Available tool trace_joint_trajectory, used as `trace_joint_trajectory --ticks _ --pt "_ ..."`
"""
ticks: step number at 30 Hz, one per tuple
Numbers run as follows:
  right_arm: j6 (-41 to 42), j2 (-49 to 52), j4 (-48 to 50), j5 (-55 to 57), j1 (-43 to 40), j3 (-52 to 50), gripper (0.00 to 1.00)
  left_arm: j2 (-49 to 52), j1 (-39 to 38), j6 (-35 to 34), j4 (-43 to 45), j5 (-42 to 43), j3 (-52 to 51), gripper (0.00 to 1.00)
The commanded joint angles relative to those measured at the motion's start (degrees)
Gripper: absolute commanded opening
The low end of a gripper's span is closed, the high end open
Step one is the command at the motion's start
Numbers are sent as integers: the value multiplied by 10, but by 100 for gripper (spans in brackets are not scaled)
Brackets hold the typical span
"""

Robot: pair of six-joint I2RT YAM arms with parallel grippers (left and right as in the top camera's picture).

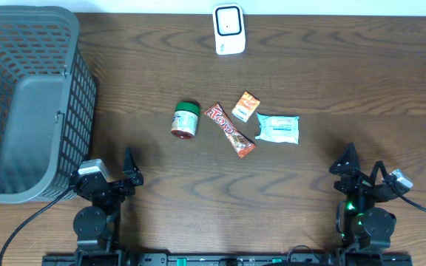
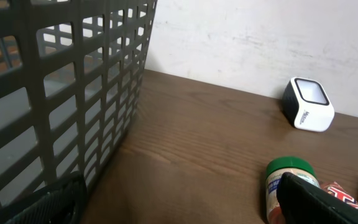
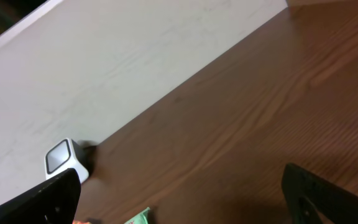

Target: Scan the item barcode

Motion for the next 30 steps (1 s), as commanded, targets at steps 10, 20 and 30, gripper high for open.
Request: trace_joint_trajectory --ticks 10,20,30 --pt "3 0 -2 1 5 -1 99 -4 -1 9 -7 -3 -19 98" --pt "3 0 -2 1 5 -1 99 -4 -1 9 -7 -3 -19 98" --pt "33 0 5 -21 5 -1 99 -4 -1 9 -7 -3 -19 98"
